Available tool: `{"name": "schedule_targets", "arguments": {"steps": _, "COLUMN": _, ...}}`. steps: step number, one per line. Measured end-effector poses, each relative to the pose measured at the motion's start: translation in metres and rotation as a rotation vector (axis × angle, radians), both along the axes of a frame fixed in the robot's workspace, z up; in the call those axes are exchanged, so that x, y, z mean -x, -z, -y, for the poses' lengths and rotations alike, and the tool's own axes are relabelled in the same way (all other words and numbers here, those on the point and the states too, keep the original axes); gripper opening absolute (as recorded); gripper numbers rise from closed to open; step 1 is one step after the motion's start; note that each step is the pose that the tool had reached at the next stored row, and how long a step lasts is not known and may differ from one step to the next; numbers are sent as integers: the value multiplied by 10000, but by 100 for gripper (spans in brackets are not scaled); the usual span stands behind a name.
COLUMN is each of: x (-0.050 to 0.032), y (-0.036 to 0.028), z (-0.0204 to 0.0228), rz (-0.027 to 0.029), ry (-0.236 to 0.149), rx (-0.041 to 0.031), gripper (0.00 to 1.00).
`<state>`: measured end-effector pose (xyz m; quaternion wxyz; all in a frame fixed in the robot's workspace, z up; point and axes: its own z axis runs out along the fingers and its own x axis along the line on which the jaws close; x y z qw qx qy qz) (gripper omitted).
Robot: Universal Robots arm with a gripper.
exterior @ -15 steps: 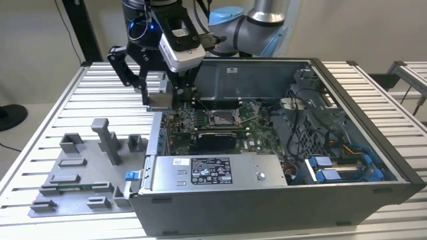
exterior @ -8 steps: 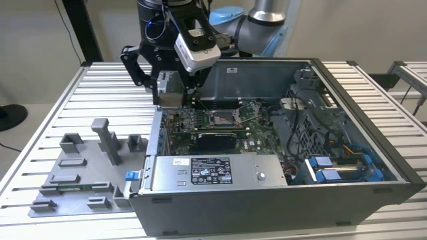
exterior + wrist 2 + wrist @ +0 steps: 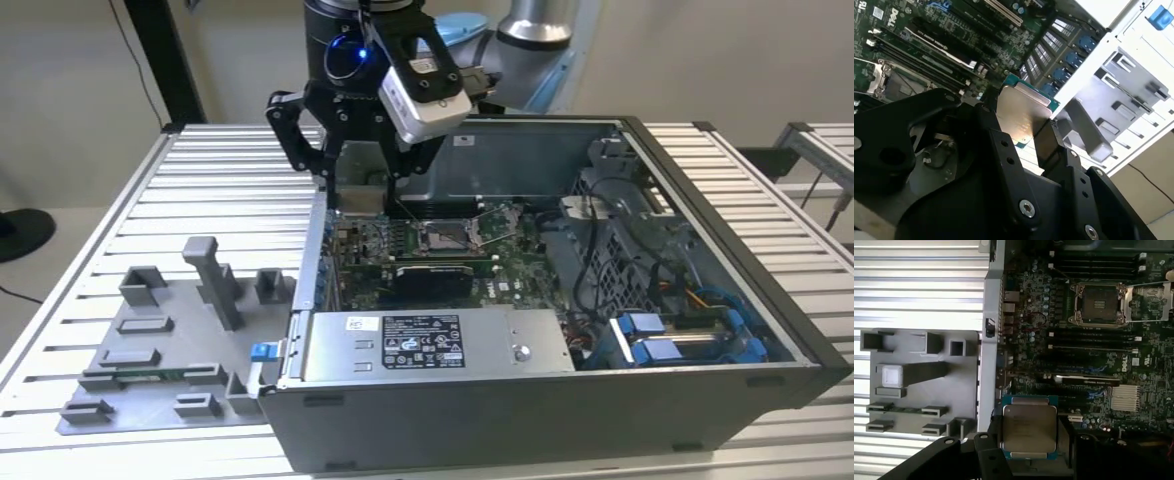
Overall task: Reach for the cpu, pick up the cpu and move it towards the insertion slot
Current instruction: 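Pick up the cpu and move it towards the insertion slot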
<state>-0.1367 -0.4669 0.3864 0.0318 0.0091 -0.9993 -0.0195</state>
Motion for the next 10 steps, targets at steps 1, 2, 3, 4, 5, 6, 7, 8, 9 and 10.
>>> {"name": "schedule_targets", "arguments": {"steps": 1, "x": -22, "y": 0, "z": 0, "rz": -1, "ry": 0, "rx": 0, "gripper": 0}}
{"name": "schedule_targets", "arguments": {"steps": 2, "x": -43, "y": 0, "z": 0, "rz": -2, "ry": 1, "rx": 0, "gripper": 0}}
{"name": "schedule_targets", "arguments": {"steps": 3, "x": -64, "y": 0, "z": 0, "rz": -2, "ry": 1, "rx": 0, "gripper": 0}}
{"name": "schedule_targets", "arguments": {"steps": 4, "x": -86, "y": 0, "z": 0, "rz": -4, "ry": 0, "rx": 0, "gripper": 0}}
{"name": "schedule_targets", "arguments": {"steps": 5, "x": -108, "y": 0, "z": 0, "rz": -4, "ry": 0, "rx": -1, "gripper": 0}}
{"name": "schedule_targets", "arguments": {"steps": 6, "x": -130, "y": 0, "z": 0, "rz": -5, "ry": 0, "rx": -1, "gripper": 0}}
{"name": "schedule_targets", "arguments": {"steps": 7, "x": -152, "y": 0, "z": 0, "rz": -6, "ry": 0, "rx": 0, "gripper": 0}}
{"name": "schedule_targets", "arguments": {"steps": 8, "x": -173, "y": 0, "z": 0, "rz": -7, "ry": 0, "rx": 0, "gripper": 0}}
{"name": "schedule_targets", "arguments": {"steps": 9, "x": -194, "y": 0, "z": 0, "rz": -8, "ry": 1, "rx": 0, "gripper": 0}}
{"name": "schedule_targets", "arguments": {"steps": 10, "x": -215, "y": 0, "z": 0, "rz": -9, "ry": 0, "rx": 0, "gripper": 0}}
